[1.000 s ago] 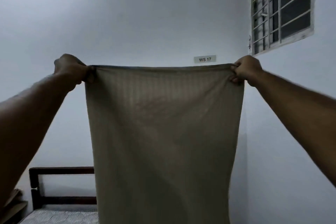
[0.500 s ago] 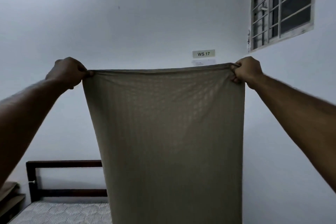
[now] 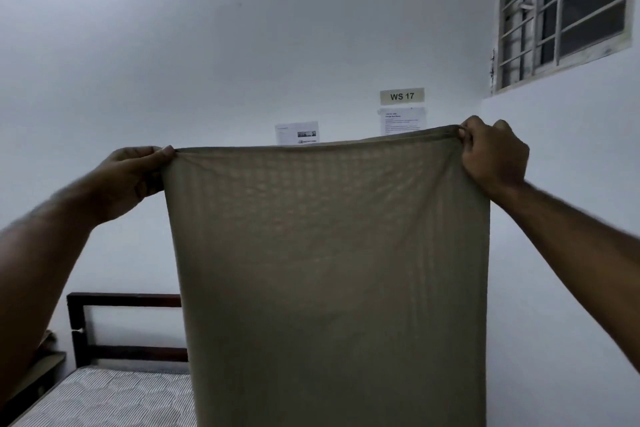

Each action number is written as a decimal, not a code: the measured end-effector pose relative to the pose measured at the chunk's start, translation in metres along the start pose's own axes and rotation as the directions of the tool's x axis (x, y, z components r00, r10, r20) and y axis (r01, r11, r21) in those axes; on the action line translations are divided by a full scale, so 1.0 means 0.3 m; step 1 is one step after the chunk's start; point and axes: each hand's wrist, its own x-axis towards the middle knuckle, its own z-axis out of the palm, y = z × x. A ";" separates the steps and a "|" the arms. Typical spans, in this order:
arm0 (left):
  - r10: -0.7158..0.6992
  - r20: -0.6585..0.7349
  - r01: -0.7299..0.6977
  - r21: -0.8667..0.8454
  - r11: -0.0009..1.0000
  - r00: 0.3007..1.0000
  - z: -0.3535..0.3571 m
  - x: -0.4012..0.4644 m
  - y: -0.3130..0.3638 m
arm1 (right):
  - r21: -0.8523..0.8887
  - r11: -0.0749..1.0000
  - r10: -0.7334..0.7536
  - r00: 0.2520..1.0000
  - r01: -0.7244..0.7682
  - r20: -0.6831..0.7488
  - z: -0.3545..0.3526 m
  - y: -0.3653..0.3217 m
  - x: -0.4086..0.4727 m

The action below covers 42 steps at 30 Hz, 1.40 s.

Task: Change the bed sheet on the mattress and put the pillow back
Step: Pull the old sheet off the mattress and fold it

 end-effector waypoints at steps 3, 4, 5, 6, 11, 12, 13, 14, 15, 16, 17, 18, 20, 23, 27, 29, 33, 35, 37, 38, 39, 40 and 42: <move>-0.030 -0.070 0.030 -0.003 1.000 0.997 0.007 -0.011 -0.056 | 0.142 0.989 0.035 0.996 -0.046 0.080 0.062 -0.013 -0.039; -0.049 -0.110 0.050 0.001 0.999 0.993 0.013 -0.010 -0.074 | 0.216 0.973 0.058 0.989 -0.086 0.132 0.075 -0.021 -0.053; -0.071 -0.156 0.073 0.004 0.997 0.985 0.020 -0.012 -0.088 | 0.243 0.964 0.061 0.982 -0.104 0.179 0.084 -0.028 -0.072; -0.100 -0.214 0.104 0.010 0.994 0.972 0.035 -0.011 -0.102 | 0.233 0.968 0.039 0.973 -0.094 0.228 0.094 -0.032 -0.089; -0.237 -0.536 0.279 -0.002 0.960 0.810 0.198 -0.013 -0.168 | -0.002 0.999 0.033 0.833 -0.038 0.553 0.184 -0.103 -0.166; -0.262 -0.552 0.293 -0.033 0.955 0.792 0.245 -0.017 -0.181 | -0.049 0.996 0.091 0.805 -0.077 0.587 0.206 -0.121 -0.177; -0.287 -0.555 0.302 -0.067 0.951 0.781 0.289 -0.019 -0.191 | -0.095 0.990 0.139 0.778 -0.102 0.612 0.217 -0.143 -0.188; -0.314 -0.555 0.313 -0.099 0.944 0.770 0.329 -0.027 -0.199 | -0.134 0.984 0.176 0.754 -0.117 0.632 0.220 -0.164 -0.197; -0.339 -0.551 0.324 -0.129 0.937 0.763 0.366 -0.038 -0.204 | -0.163 0.980 0.192 0.742 -0.113 0.643 0.215 -0.185 -0.208; -0.355 -0.537 0.327 -0.151 0.933 0.765 0.402 -0.052 -0.204 | -0.177 0.980 0.184 0.741 -0.089 0.646 0.205 -0.209 -0.215; -0.364 -0.510 0.332 -0.156 0.930 0.780 0.441 -0.070 -0.201 | -0.176 0.983 0.157 0.743 -0.054 0.650 0.197 -0.229 -0.225; -0.363 -0.470 0.335 -0.146 0.931 0.804 0.483 -0.091 -0.196 | -0.153 0.988 0.114 0.753 -0.017 0.648 0.192 -0.251 -0.236; -0.344 -0.377 0.322 -0.124 0.939 0.860 0.573 -0.139 -0.180 | -0.065 0.997 0.008 0.775 0.043 0.632 0.169 -0.315 -0.266; -0.325 -0.274 0.281 -0.188 0.941 0.905 0.700 -0.212 -0.174 | 0.124 0.991 -0.107 0.793 0.040 0.599 0.128 -0.437 -0.332; -0.371 -0.218 0.278 -0.362 0.890 0.902 0.839 -0.293 -0.217 | 0.386 0.916 -0.112 0.859 -0.105 0.499 0.075 -0.556 -0.422; -0.393 -0.207 0.281 -0.420 0.863 0.896 0.883 -0.324 -0.249 | 0.466 0.866 -0.093 0.856 -0.182 0.508 0.049 -0.595 -0.464; -0.412 -0.218 0.273 -0.476 0.836 0.885 0.909 -0.367 -0.295 | 0.547 0.780 -0.097 0.804 -0.305 0.586 0.009 -0.613 -0.551; -0.430 -0.243 0.271 -0.493 0.826 0.869 0.895 -0.382 -0.311 | 0.557 0.751 -0.057 0.806 -0.355 0.590 -0.013 -0.604 -0.582; -0.448 -0.266 0.280 -0.490 0.826 0.854 0.882 -0.396 -0.326 | 0.581 0.698 -0.009 0.805 -0.419 0.593 -0.035 -0.596 -0.604; -0.457 -0.271 0.284 -0.496 0.821 0.847 0.876 -0.400 -0.333 | 0.583 0.681 0.003 0.798 -0.444 0.603 -0.045 -0.599 -0.616; -0.467 -0.266 0.289 -0.507 0.812 0.844 0.873 -0.406 -0.335 | 0.580 0.678 0.001 0.789 -0.453 0.615 -0.056 -0.604 -0.632; -0.473 -0.258 0.292 -0.519 0.803 0.842 0.872 -0.413 -0.336 | 0.576 0.686 -0.013 0.784 -0.444 0.621 -0.063 -0.611 -0.653; -0.476 -0.260 0.290 -0.527 0.799 0.840 0.872 -0.428 -0.339 | 0.582 0.700 -0.036 0.794 -0.413 0.607 -0.076 -0.627 -0.701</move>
